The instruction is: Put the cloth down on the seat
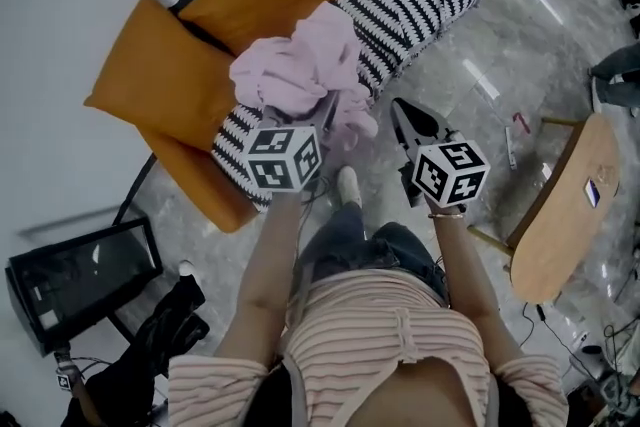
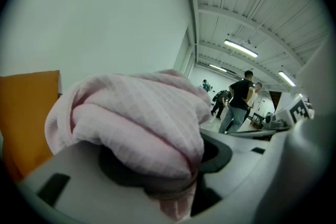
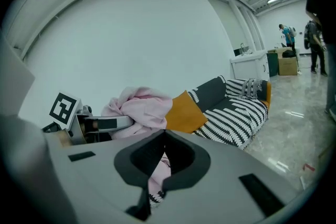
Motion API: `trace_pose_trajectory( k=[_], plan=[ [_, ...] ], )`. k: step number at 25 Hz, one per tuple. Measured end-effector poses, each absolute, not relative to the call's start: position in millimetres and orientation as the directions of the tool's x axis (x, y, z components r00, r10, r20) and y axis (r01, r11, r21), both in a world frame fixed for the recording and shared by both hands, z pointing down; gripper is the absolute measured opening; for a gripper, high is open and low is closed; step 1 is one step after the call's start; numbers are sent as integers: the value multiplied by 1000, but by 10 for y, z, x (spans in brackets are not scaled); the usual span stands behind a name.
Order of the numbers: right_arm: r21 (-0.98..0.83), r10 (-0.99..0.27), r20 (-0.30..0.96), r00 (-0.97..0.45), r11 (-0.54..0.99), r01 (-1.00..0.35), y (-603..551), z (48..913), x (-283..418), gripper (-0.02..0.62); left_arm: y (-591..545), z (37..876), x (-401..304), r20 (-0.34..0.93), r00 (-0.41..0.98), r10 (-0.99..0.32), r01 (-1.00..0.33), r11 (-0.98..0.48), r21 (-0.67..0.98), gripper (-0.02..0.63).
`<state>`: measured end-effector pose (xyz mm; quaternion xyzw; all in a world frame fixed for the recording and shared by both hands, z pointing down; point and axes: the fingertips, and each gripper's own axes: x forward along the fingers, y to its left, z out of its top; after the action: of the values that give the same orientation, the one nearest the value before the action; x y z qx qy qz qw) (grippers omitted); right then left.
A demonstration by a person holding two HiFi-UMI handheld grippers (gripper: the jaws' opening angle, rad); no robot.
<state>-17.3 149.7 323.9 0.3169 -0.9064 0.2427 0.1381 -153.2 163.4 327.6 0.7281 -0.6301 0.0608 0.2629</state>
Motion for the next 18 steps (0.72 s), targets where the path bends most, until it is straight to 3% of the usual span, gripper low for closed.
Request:
trace_pose_trajectory(
  k=[18],
  plan=[
    [-329,-523,507,-685,616,-715,1035,3588,-385,8,1131,3760,-1949,490,239,-838,-939,-72,336,250]
  ],
)
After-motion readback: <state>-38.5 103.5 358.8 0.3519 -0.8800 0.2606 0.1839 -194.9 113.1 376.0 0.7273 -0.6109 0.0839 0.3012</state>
